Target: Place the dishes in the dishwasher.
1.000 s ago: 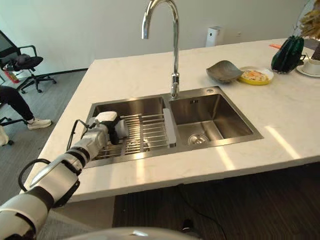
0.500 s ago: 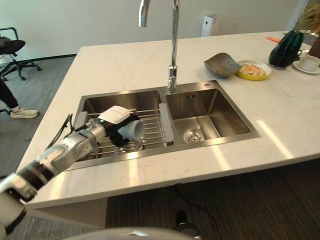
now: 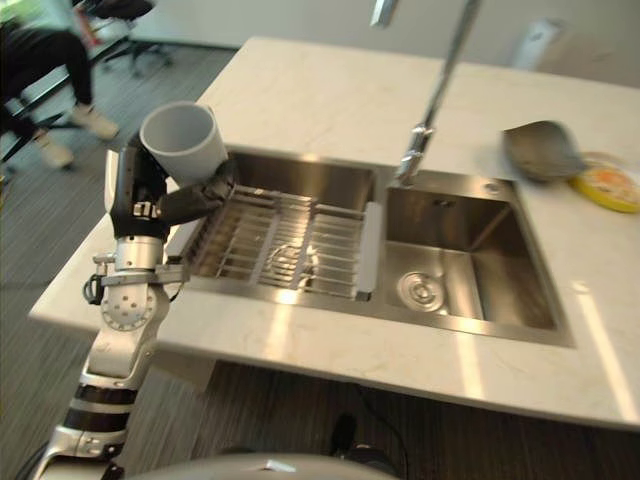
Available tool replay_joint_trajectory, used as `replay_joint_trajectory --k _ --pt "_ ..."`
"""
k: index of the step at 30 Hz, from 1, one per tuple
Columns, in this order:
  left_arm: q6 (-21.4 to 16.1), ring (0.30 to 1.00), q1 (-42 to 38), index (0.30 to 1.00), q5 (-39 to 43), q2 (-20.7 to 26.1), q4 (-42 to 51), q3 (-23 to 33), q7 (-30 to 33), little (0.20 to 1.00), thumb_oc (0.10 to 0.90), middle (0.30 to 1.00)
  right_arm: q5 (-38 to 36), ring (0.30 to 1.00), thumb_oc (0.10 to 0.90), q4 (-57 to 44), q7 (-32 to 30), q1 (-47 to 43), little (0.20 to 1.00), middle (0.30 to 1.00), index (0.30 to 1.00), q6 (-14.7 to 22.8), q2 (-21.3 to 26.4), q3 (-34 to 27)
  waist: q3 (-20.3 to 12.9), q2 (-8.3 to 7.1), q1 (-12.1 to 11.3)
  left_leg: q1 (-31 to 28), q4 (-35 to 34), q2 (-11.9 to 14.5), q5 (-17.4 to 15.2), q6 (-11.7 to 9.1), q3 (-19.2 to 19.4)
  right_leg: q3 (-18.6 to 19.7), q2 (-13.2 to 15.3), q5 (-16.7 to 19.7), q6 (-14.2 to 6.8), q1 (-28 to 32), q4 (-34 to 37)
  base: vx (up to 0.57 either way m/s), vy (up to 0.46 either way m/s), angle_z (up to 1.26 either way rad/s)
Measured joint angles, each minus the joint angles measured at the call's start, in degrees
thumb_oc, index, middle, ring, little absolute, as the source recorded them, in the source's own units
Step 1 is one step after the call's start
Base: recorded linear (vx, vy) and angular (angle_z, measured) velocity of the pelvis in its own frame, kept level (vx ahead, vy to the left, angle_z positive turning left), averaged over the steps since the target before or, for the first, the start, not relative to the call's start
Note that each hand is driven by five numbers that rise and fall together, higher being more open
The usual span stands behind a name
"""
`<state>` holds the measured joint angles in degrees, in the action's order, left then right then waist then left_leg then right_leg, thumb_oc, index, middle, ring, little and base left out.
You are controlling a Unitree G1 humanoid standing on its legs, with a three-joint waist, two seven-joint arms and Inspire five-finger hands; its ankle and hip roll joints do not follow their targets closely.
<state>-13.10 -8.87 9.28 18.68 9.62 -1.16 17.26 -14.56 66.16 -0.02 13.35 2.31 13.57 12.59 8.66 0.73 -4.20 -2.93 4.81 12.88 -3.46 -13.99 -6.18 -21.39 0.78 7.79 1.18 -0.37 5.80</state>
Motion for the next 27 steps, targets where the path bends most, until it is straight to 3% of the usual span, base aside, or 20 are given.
replay_joint_trajectory --k 1,2,4,5,7,9,10,11,12,13,14,15,16,17,18,19,20,21,25,27 --pt "-0.2 0.3 1.0 0.3 0.3 0.1 -0.4 -0.2 1.1 0.3 0.4 0.3 1.2 0.9 0.8 -0.1 -0.2 -0.9 0.9 0.9 0.9 0.1 1.9 -0.1 1.5 1.53 -1.1 0.1 -3.2 1.3 2.9 -0.3 2.2 -2.8 -0.1 -0.3 0.6 0.1 0.3 -0.17 -0.127 1.5" --pt "0.0 0.3 -0.1 0.3 0.2 -0.7 -2.9 -1.0 1.0 0.3 0.4 0.3 1.5 0.9 0.8 -0.3 -0.4 -2.7 0.9 0.9 0.9 0.2 4.7 -0.7 3.4 3.97 0.3 4.0 -5.9 4.3 7.2 -0.7 10.7 -9.2 0.6 -1.2 1.2 0.2 0.3 -0.23 -0.136 1.94" --pt "0.3 0.3 -0.4 0.3 0.0 -0.6 -4.2 -1.1 1.1 0.3 0.4 0.3 1.6 0.9 0.8 -0.9 -0.9 -3.7 0.9 0.9 0.9 0.4 5.5 -3.5 3.6 3.74 1.9 7.2 -7.6 7.2 6.9 -0.9 27.6 -17.4 2.8 -0.9 1.6 0.5 0.3 -0.19 -0.007 2.13" --pt "0.9 0.3 0.5 0.3 -1.4 0.1 -3.8 -0.8 1.1 0.3 0.4 0.3 1.5 0.9 0.8 -1.8 -2.3 -3.9 0.9 0.9 0.9 1.0 4.7 -4.6 3.3 2.52 3.0 9.7 -5.9 7.6 8.9 -0.7 33.4 -21.8 5.4 -1.7 0.2 0.5 0.3 -0.21 0.133 1.6" --pt "0.6 0.3 4.4 0.3 -2.9 1.4 -2.3 2.5 2.9 0.3 0.4 0.3 1.5 0.9 0.8 -1.4 -2.9 -5.4 0.9 0.9 0.9 1.7 6.4 -5.4 3.1 1.04 0.9 8.3 -3.8 8.5 10.6 -1.0 25.9 -20.7 6.6 -1.5 0.0 0.0 0.3 -0.27 0.174 0.56" --pt "0.6 0.3 3.3 0.3 -3.0 0.7 -6.6 4.3 4.1 0.3 0.4 0.3 1.4 0.9 0.8 2.5 -1.9 -7.7 0.9 0.9 0.9 1.2 8.0 -6.0 2.5 2.94 -1.8 5.1 -1.5 8.5 10.9 -1.1 19.5 -22.6 8.7 -0.9 -0.9 2.0 0.0 -0.26 0.221 0.75" --pt "0.6 0.3 2.9 0.3 -2.9 -3.8 -7.1 4.2 5.3 0.3 0.4 0.3 1.5 0.9 0.8 9.6 -6.0 -9.1 0.9 0.9 0.9 0.4 6.6 -7.2 0.7 3.74 -1.8 3.5 0.3 8.4 10.9 -1.1 19.6 -29.5 12.0 0.6 -2.3 5.7 0.1 -0.15 0.181 1.64" --pt "0.6 0.3 3.2 0.3 -2.9 -5.3 -7.0 2.9 5.4 0.3 0.4 0.3 1.3 0.9 0.8 11.5 -6.6 -8.5 0.9 0.9 0.9 0.1 6.7 -7.3 -1.0 4.95 -1.0 3.1 0.7 8.1 12.5 0.0 20.4 -31.1 12.9 -0.1 -3.4 7.1 0.1 -0.14 0.141 1.96" --pt "0.5 0.3 4.0 0.3 -3.0 -5.3 -6.5 2.2 5.5 0.3 0.4 0.3 1.2 0.9 0.8 11.1 -6.7 -7.5 0.9 0.9 0.9 -0.1 7.0 -7.4 -2.3 6.76 -0.5 2.6 -0.4 7.8 18.2 1.7 19.5 -28.6 12.6 -0.7 -4.8 7.7 0.0 -0.15 0.12 1.71" --pt "0.3 0.3 4.2 0.3 -3.0 -4.8 -6.4 2.0 5.3 0.3 0.4 0.3 1.1 0.9 0.8 10.1 -6.8 -7.1 0.9 0.9 0.9 0.0 7.1 -7.4 -3.1 8.02 0.1 2.6 -2.8 6.1 16.3 0.0 18.6 -24.6 12.9 0.1 -4.8 8.5 -0.5 -0.24 0.201 2.18" --pt "0.4 0.3 3.9 0.3 -3.1 -3.5 -6.6 1.0 4.8 0.3 0.4 0.3 1.0 0.9 0.8 9.2 -6.7 -6.4 0.9 0.9 0.9 -0.4 6.9 -8.0 -3.6 8.91 2.0 3.7 -4.3 3.7 14.0 3.7 19.2 -25.3 15.4 1.1 -4.2 10.0 -3.8 -0.17 0.159 2.44" --pt "0.3 0.3 4.1 0.3 -3.2 -2.2 -6.3 -0.1 4.1 0.3 0.4 0.3 0.8 0.9 0.8 9.5 -6.5 -6.0 0.9 0.9 0.9 -0.8 6.7 -8.9 -4.0 9.63 1.9 4.0 -5.1 2.6 13.2 5.2 20.0 -26.3 18.0 1.2 -4.5 10.6 -9.1 -0.21 0.204 2.3" --pt "0.4 0.3 4.6 0.3 -3.2 -1.7 -5.8 -0.3 3.8 0.3 0.4 0.3 0.7 0.9 0.8 9.8 -6.6 -6.2 0.9 0.9 0.9 -0.8 6.7 -9.3 -4.6 10.56 1.3 3.7 -5.8 2.5 12.4 6.8 20.2 -27.0 19.5 0.7 -5.4 10.4 -14.0 -0.12 0.228 1.53" --pt "0.3 0.3 5.8 0.3 -3.2 -1.1 -4.5 0.3 4.0 0.3 0.4 0.3 0.8 0.9 0.8 10.1 -6.7 -6.6 0.9 0.9 0.9 -0.8 6.5 -9.3 -4.9 10.68 1.1 3.5 -7.3 2.9 12.2 7.0 19.9 -26.9 19.0 -2.7 -9.1 10.3 -13.9 -0.16 0.329 1.57" --pt "-0.1 0.3 6.3 0.3 -3.2 1.1 -2.9 3.0 4.2 0.3 0.4 0.3 0.8 0.9 0.8 10.2 -7.2 -7.9 0.9 0.9 0.9 1.6 4.4 -10.1 -5.0 7.34 0.2 6.4 -7.1 1.8 12.2 7.0 19.5 -25.3 15.0 -2.6 -10.2 10.7 -1.2 -0.05 0.462 1.7" --pt "0.2 0.3 6.1 0.3 -3.2 3.6 -2.8 4.8 4.5 0.3 0.4 0.3 0.8 0.9 0.8 9.5 -7.2 -7.8 0.9 0.9 0.9 2.3 1.7 -10.0 -4.8 3.57 0.6 7.8 -7.1 -0.1 12.0 6.9 19.0 -26.3 16.0 2.3 -5.2 10.4 -0.1 0.05 0.453 1.7" --pt "0.8 0.3 7.2 0.3 -3.2 4.4 -3.4 5.3 4.6 0.3 0.4 0.3 0.7 0.9 0.8 9.6 -6.9 -7.8 0.9 0.9 0.9 2.1 0.3 -10.5 -5.1 2.63 0.6 7.4 -7.7 -0.4 12.1 5.6 18.4 -28.6 16.5 2.2 -9.1 11.7 -0.3 0.11 0.491 0.97" --pt "1.2 0.3 9.5 0.3 -3.4 4.7 -3.5 5.4 4.6 0.3 0.4 0.3 0.7 0.9 0.8 8.9 -6.7 -8.1 0.9 0.9 0.9 1.4 0.0 -11.0 -5.3 2.78 -0.7 7.3 -6.5 -0.4 11.2 5.2 18.6 -28.8 16.9 2.8 -9.7 12.1 -1.9 0.1 0.452 0.41" --pt "1.3 0.3 13.2 0.3 -8.1 5.4 -3.5 4.5 2.4 0.3 0.4 0.3 0.7 0.9 0.8 9.4 -6.7 -9.5 0.9 0.9 0.9 0.1 0.0 -12.7 -4.8 0.86 -2.3 7.6 -3.3 -3.7 7.5 6.5 17.5 -30.5 21.4 4.4 -7.8 14.2 -6.3 0.07 0.422 0.38" --pt "1.2 0.3 12.2 0.3 -9.8 5.9 -3.8 1.5 2.3 0.3 0.4 0.3 0.2 0.9 0.8 4.0 -9.0 -9.0 0.9 0.9 0.9 -0.7 -1.3 -11.4 -3.8 -0.01 -0.6 9.1 1.5 -6.6 5.6 10.7 14.4 -20.7 26.3 6.0 -5.7 12.9 -18.3 0.08 0.254 1.24"
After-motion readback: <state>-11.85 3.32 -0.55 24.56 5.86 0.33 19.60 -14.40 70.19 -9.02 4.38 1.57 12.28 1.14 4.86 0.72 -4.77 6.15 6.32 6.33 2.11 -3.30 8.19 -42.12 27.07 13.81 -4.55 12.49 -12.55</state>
